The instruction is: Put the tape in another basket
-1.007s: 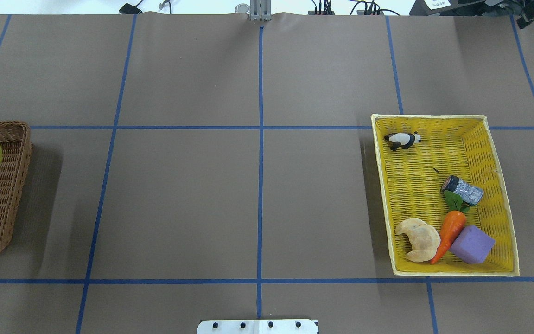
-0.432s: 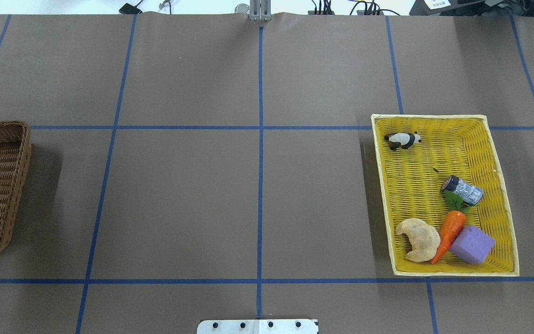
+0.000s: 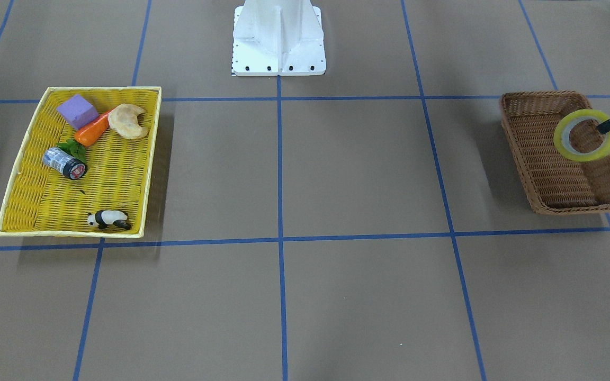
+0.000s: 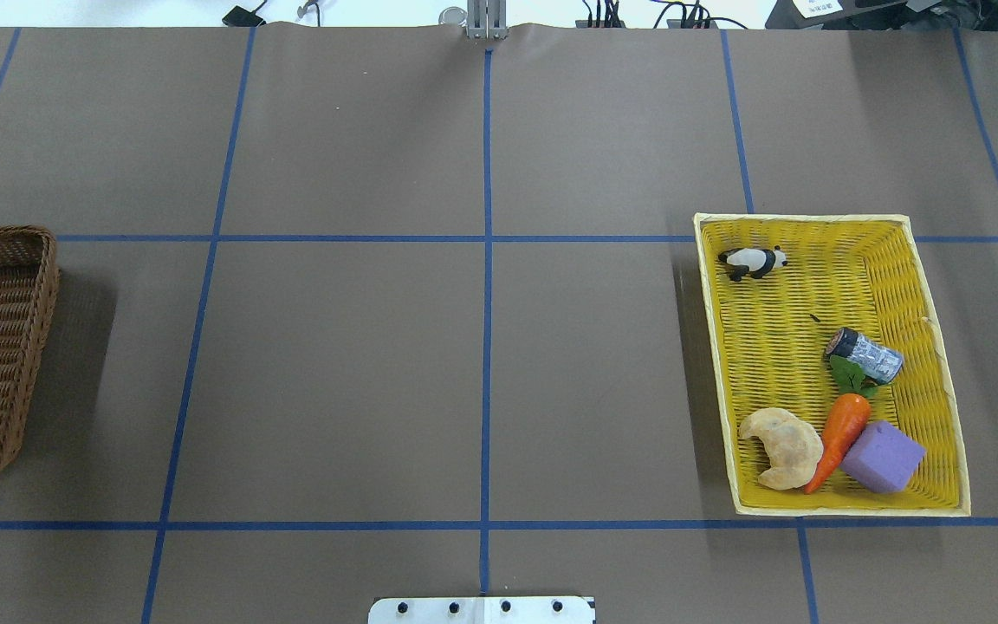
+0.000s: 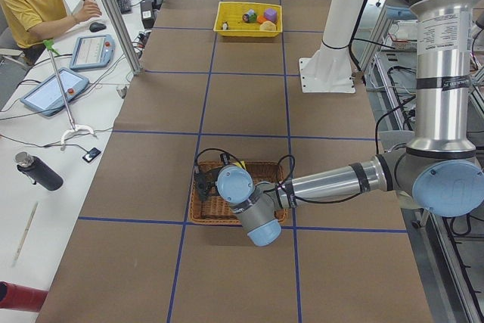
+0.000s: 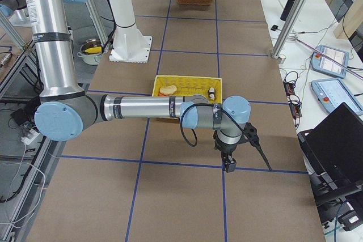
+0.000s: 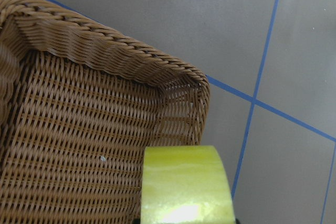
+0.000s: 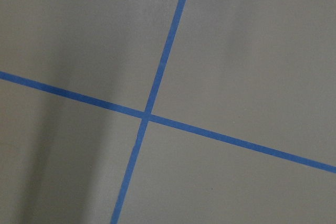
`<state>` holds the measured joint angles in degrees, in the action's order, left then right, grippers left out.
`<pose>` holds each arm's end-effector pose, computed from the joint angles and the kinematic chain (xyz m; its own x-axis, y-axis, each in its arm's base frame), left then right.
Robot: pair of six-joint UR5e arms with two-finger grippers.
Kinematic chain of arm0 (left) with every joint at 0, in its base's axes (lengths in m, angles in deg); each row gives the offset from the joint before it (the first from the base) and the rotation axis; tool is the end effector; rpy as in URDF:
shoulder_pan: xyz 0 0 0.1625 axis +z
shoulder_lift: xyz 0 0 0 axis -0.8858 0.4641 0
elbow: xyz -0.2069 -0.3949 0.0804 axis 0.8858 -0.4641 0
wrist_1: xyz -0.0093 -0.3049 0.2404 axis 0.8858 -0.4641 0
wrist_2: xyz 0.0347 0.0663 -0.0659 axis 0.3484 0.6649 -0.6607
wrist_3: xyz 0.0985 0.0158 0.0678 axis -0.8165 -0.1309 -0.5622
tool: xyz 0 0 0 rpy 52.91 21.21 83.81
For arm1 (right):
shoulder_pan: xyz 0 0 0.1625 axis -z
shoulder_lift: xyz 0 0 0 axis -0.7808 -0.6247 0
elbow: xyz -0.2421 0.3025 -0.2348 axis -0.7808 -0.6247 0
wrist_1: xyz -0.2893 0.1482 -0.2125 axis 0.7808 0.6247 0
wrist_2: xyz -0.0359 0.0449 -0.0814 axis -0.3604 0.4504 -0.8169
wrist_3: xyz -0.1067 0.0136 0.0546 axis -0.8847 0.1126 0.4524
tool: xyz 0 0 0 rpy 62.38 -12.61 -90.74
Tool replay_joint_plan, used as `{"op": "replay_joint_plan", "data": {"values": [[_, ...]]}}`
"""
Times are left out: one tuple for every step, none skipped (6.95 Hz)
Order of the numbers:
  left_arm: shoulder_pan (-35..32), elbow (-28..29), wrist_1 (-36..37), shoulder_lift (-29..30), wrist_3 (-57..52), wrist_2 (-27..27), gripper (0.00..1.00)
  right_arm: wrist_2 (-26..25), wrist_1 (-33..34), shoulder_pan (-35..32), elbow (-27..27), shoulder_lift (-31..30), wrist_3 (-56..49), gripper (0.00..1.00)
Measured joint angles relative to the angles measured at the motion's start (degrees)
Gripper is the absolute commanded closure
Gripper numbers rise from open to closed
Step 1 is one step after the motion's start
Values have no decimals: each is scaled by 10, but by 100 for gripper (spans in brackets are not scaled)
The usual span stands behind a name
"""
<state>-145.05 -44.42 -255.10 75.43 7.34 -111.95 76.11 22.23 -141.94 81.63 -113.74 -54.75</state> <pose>0.0314 -0.3989 0.6719 0.1447 -0.2408 -0.9597 0.1948 0.9579 -0.2110 0.0650 -0.5227 0.6839 0.7594 -0.2875 0.5837 0.2201 0.9577 0.1854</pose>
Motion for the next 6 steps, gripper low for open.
{"op": "replay_joint_plan", "data": {"values": [[1, 14, -23, 1, 0, 1, 70, 0, 0, -1, 0, -2, -3, 0], [2, 27, -46, 2, -1, 2, 65, -1, 0, -1, 0, -2, -3, 0], [3, 43, -71, 4, -2, 3, 59, -1, 0, 0, -1, -2, -3, 0], [4, 62, -98, 8, -5, 3, 57, -1, -1, 0, -1, -3, -3, 0], [6, 78, -118, 12, -7, 4, 49, -1, -1, 0, -1, -3, -3, 0], [7, 86, -128, 13, -8, 4, 31, -1, -1, 0, -1, -3, -3, 0]]}}
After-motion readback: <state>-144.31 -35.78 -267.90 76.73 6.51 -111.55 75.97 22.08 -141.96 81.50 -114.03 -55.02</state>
